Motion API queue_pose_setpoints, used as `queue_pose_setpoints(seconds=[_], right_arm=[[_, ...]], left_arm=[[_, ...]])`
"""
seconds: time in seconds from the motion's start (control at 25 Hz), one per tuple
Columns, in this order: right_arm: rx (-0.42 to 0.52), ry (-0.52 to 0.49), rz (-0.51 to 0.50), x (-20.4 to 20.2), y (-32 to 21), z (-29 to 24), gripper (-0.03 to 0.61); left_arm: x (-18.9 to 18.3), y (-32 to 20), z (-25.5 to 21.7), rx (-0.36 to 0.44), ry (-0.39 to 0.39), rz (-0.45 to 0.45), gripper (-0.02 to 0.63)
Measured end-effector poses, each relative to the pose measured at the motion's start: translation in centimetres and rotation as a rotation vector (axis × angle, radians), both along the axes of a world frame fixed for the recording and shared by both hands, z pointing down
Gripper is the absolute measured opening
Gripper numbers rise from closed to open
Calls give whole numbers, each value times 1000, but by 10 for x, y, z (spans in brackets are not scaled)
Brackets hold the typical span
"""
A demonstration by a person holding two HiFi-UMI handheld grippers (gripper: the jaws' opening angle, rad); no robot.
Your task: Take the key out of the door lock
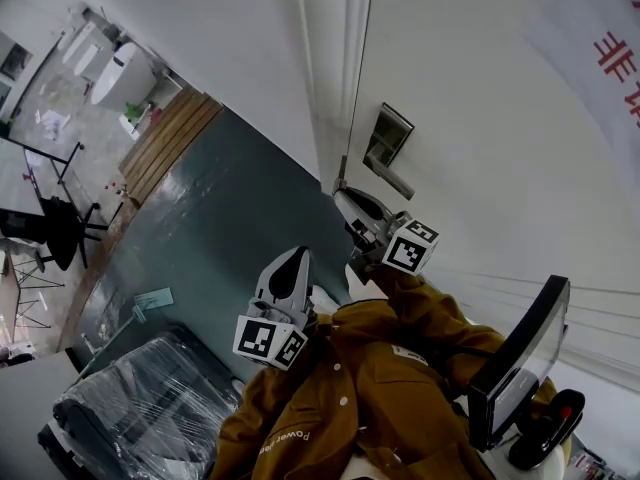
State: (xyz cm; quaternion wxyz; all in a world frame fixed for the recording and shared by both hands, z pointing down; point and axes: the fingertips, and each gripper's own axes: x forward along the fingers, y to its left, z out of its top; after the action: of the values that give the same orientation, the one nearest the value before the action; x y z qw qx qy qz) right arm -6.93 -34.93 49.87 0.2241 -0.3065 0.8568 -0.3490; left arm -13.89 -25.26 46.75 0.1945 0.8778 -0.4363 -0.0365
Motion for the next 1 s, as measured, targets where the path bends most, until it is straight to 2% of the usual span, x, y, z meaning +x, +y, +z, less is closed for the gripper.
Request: queue_pose_setpoints(seconds=[0.16, 0.32, 0.4, 0.6, 1.0], right_arm=[[113, 214, 35, 5, 10, -15, 26], [210, 516, 17, -7, 26, -13, 26], [245, 597, 2, -15, 33, -12, 26], [269, 610, -31, -29, 41, -11, 26], [296, 615, -35, -30, 40, -32, 26]], left_arm=[[0, -3, -1, 6, -1, 1, -2], [-2, -4, 0, 12, -5, -2, -2], [-4, -6, 1, 14, -8, -7, -2], [-10, -6, 1, 17, -17, -28, -2], [-12, -6, -8, 23, -19, -42, -2]])
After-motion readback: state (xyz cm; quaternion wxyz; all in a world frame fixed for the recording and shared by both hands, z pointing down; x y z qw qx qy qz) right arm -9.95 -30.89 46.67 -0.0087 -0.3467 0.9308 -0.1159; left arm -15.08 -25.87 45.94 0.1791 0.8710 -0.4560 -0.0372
